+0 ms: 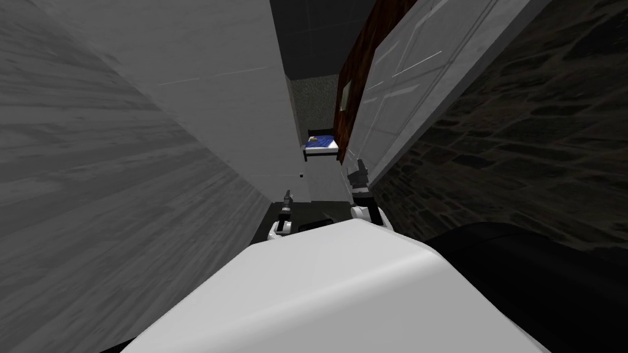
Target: Push the door open
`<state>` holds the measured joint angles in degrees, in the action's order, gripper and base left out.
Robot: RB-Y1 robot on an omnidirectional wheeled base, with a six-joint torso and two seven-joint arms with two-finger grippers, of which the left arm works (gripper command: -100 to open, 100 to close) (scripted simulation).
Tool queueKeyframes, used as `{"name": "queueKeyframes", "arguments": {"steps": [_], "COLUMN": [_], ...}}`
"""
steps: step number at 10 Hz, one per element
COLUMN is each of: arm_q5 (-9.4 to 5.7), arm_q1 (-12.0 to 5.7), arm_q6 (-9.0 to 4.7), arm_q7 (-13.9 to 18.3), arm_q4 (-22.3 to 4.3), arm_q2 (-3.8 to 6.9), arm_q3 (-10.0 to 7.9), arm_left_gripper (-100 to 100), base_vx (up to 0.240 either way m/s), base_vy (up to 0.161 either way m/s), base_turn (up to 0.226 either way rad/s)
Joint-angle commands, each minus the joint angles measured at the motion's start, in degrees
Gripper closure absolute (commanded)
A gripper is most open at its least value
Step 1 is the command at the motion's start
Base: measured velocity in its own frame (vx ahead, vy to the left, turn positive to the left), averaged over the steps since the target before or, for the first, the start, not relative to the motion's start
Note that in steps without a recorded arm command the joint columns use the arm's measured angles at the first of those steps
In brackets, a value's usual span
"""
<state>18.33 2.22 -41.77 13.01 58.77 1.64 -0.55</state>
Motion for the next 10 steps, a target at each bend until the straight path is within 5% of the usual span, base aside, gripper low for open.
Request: {"name": "queueKeyframes", "arguments": {"steps": [1,10], "arm_q5": [0.45,3.29], "arm_q1": [-0.58,-4.58], "arm_q6": [-0.55,-2.65], "arm_q7": [0.1,0.7], "arm_q4": [-1.9,-13.1], "arm_q2": [-0.38,-3.25], "arm_q3": [-0.02,0.0], "arm_left_gripper": [-100,-100], "base_vx": [0.089,0.128], "base_vy": [-0.032,-0.031], "base_turn": [0.033,0.037]}}
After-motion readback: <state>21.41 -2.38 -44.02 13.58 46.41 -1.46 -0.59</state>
